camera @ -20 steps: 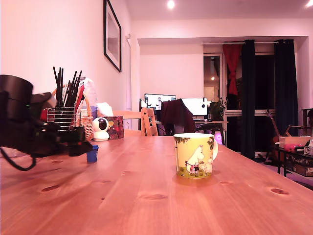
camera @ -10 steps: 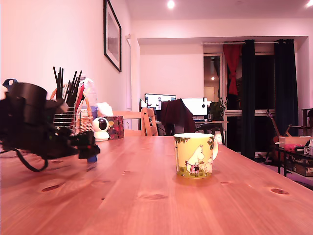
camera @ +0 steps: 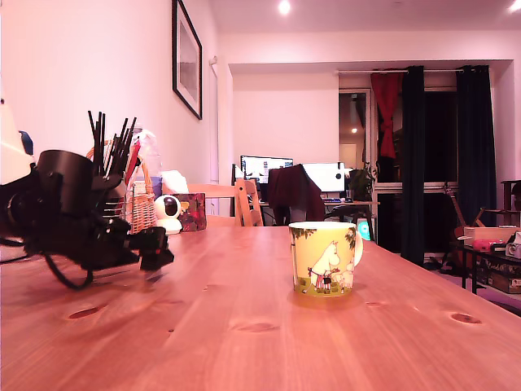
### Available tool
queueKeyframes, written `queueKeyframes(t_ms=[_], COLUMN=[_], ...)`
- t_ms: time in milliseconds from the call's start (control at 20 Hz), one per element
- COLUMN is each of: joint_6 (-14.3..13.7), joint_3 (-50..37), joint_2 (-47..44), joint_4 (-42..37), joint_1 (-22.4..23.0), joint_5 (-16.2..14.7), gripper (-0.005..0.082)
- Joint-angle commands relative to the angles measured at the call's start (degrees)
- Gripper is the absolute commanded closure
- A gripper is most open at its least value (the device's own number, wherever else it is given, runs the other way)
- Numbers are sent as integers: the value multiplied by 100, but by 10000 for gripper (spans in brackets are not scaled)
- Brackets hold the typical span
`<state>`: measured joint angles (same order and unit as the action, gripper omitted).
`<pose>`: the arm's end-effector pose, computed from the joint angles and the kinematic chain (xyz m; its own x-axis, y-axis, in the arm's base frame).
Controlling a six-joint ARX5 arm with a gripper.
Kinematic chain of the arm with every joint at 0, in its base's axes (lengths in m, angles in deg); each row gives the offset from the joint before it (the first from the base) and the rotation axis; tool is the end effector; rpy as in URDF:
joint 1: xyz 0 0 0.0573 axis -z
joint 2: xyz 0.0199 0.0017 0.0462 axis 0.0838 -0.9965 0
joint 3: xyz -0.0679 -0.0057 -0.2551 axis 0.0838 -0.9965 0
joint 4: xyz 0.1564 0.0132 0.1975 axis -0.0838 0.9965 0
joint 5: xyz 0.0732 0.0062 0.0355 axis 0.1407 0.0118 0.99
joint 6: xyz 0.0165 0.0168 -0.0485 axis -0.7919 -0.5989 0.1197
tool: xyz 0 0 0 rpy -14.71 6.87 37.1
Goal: Pick the coffee capsule and then drop it inside the coffee cup in front of you
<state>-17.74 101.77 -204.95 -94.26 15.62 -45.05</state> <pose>0.4286 -0.0884 0.0801 0.8728 -0.3960 -0.2854 0.3877 0.9176 -0.0876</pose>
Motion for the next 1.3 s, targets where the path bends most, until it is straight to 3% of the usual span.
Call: queueKeyframes(t_ms=[0,300,450,550,700,800,1250], joint_6=[-33,-48,-46,-46,-48,-46,-46], joint_3=[151,337,337,337,337,337,337], joint_2=[-254,-284,-284,-284,-284,-284,-282], joint_4=[74,396,444,470,505,505,505], joint_1=[20,20,20,20,20,20,13], joint_5=[-4,-4,-4,-7,-20,-20,-57], gripper=[133,134,194,272,508,575,593])
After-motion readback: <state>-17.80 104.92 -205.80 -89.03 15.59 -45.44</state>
